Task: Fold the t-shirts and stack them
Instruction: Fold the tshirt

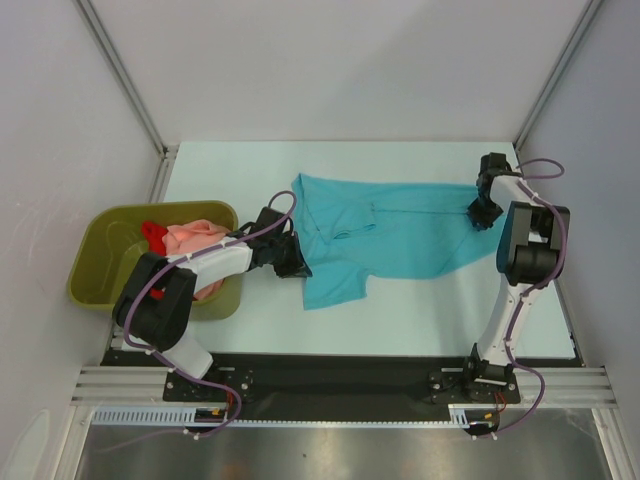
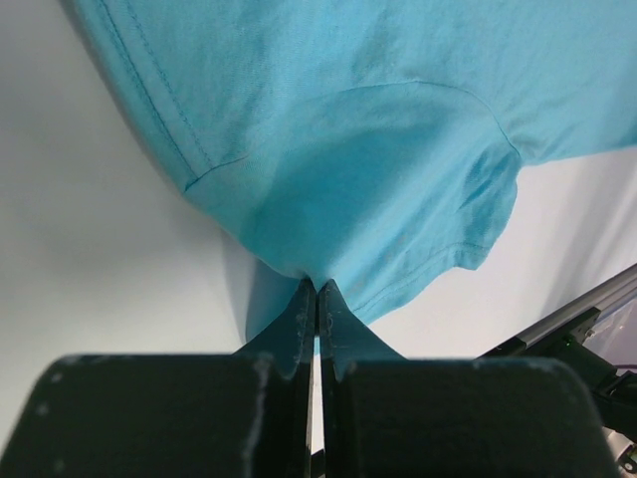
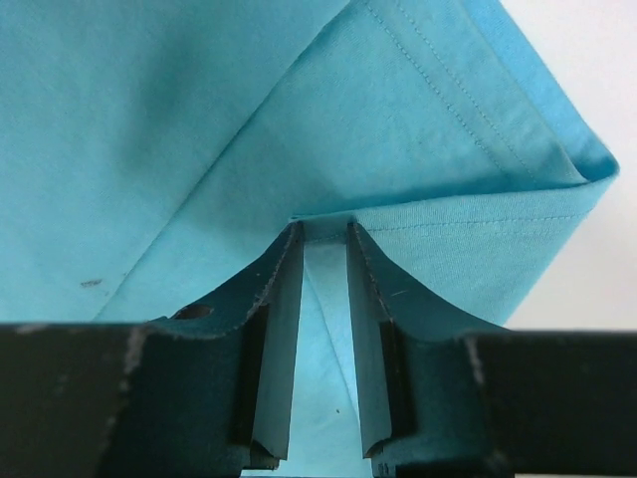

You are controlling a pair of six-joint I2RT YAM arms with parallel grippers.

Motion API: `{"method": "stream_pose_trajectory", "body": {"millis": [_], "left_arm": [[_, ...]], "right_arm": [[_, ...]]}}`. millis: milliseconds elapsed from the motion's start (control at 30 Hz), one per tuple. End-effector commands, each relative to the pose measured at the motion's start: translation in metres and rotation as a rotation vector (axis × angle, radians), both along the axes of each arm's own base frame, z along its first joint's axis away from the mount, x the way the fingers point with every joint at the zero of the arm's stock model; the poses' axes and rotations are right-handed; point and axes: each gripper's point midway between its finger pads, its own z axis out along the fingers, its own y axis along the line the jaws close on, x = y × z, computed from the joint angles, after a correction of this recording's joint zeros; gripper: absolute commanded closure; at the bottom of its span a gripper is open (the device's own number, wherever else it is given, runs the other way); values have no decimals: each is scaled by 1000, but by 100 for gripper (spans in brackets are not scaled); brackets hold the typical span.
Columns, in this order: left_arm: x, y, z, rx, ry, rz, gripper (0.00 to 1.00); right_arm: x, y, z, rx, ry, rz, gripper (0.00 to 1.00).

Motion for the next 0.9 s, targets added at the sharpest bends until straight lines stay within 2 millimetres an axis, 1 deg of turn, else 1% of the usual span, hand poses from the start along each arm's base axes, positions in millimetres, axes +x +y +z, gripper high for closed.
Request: {"method": "stream_pose_trajectory", "body": {"millis": [0, 133, 167, 267, 333, 500, 633, 700, 733, 800, 867], "left_arm": [[7, -3, 17, -38, -61, -13, 100], [7, -3, 15, -38, -57, -13, 100], [7, -3, 16, -38, -57, -15, 100], [8, -3, 16, -38, -61, -12, 100], [8, -3, 15, -36, -57, -12, 100], [7, -3, 15, -35, -56, -13, 100], [7, -2, 13, -34, -53, -13, 100], [6, -3, 14, -34, -52, -14, 100], [7, -3, 14, -36, -55, -14, 100], [8, -3, 14, -34, -54, -11, 100], [8, -2, 16, -33, -57, -12, 100]], "right_arm": [[9, -8, 11, -57, -5, 1, 70], [14, -9, 11, -55, -3, 10, 69], [14, -7, 7, -44, 7, 13, 68], [19, -4, 8, -44, 0, 27, 66], [20, -2, 5, -38, 6, 32, 66], [17, -2, 3, -37, 21, 31, 67], [17, -2, 8, -38, 8, 32, 71], [16, -2, 9, -37, 6, 28, 74], [15, -2, 11, -39, 5, 29, 79], [14, -3, 11, -40, 7, 26, 82], [12, -4, 16, -45, 2, 22, 84]]}}
